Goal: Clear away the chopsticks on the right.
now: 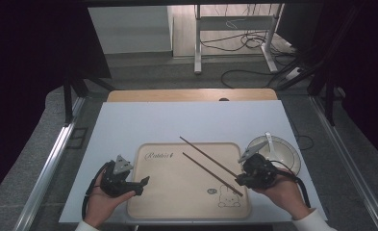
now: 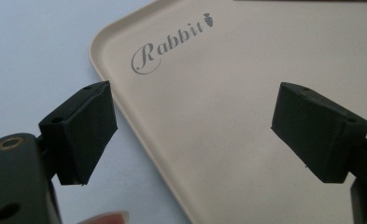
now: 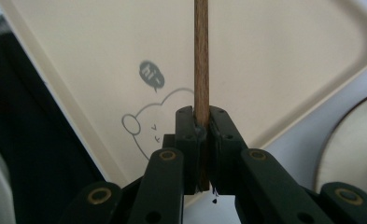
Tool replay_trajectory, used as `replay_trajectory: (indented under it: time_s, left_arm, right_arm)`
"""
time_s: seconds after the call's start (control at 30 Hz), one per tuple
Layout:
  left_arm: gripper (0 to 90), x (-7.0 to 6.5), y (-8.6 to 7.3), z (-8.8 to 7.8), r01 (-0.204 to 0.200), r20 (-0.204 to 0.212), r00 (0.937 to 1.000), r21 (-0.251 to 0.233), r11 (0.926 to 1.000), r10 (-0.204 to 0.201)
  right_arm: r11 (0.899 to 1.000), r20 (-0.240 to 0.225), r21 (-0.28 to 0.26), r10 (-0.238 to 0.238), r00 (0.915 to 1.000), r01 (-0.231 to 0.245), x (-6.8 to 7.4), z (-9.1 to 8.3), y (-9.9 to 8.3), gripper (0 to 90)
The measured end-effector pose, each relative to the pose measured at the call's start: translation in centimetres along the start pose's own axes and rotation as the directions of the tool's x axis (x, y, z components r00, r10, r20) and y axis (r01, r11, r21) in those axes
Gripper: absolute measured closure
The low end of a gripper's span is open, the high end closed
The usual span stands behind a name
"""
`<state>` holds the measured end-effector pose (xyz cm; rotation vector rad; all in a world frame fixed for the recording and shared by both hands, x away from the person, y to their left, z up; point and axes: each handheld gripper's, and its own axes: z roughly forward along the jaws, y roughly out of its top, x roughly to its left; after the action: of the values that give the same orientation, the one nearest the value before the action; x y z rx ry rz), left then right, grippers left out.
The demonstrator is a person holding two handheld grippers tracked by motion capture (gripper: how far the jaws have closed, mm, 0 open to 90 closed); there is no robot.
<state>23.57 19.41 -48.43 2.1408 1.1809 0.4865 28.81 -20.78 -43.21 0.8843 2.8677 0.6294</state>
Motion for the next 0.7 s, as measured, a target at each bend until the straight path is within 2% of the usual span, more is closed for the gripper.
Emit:
replay_trajectory:
  time_s: [0.03, 0.07, 0.1, 0.17, 0.2, 0.23, 0.37, 0.43, 0.57, 0.7]
  left_arm:
    - [13.9, 0.0, 0.0, 0.0, 0.0, 0.0, 1.0, 0.0, 1.0, 0.0]
    - [13.9, 0.0, 0.0, 0.0, 0.0, 0.0, 1.0, 0.002, 1.0, 0.0]
    - [13.9, 0.1, -0.1, 0.0, 0.001, -0.001, 1.0, 0.003, 1.0, -0.001]
    - [13.9, 0.1, -0.1, 0.1, 0.003, 0.0, 1.0, 0.004, 1.0, -0.003]
    - [13.9, 0.1, -0.1, 0.1, 0.006, -0.001, 1.0, 0.002, 1.0, -0.006]
    - [13.9, 0.1, -0.1, 0.1, 0.006, -0.001, 1.0, 0.002, 1.0, -0.006]
    - [13.9, 0.0, 0.0, 0.1, 0.002, 0.0, 1.0, 0.002, 1.0, -0.002]
    - [13.9, 0.0, -0.1, 0.2, 0.002, -0.001, 1.0, 0.005, 1.0, -0.002]
    - [13.9, -0.1, 0.0, 0.2, 0.002, -0.002, 1.0, 0.005, 1.0, -0.002]
    - [13.9, -0.2, 0.0, 0.1, -0.006, -0.001, 1.0, 0.008, 1.0, 0.006]
  right_arm:
    - [1.0, 0.0, 0.0, 0.0, 1.0, 0.0, 0.0, 0.0, 0.0, 83.4]
    - [0.999, 0.0, 0.041, -0.008, 1.0, 0.008, 0.2, 1.1, -0.1, 83.4]
    - [0.998, -0.01, 0.059, -0.008, 0.9999, 0.008, 0.3, 1.6, -0.2, 83.3]
    - [0.997, -0.01, 0.073, -0.005, 0.9999, 0.006, 0.4, 2.0, -0.3, 83.3]
    - [0.994, 0.009, 0.111, -0.006, 0.9999, 0.005, 0.5, 2.8, -0.5, 83.3]
    - [0.994, 0.009, 0.111, -0.006, 0.9999, 0.005, 0.5, 2.8, -0.5, 83.3]
    - [0.985, 0.018, 0.17, -0.025, 0.9995, 0.022, 0.8, 4.1, -0.7, 83.3]
    - [0.983, 0.011, 0.183, -0.033, 0.9994, 0.03, 0.9, 4.5, -0.7, 83.2]
    - [0.977, 0.03, 0.21, -0.039, 0.9988, 0.032, 1.3, 5.0, -0.8, 81.9]
    - [0.977, 0.045, 0.207, -0.058, 0.9973, 0.047, 1.5, 5.3, -0.8, 78.8]
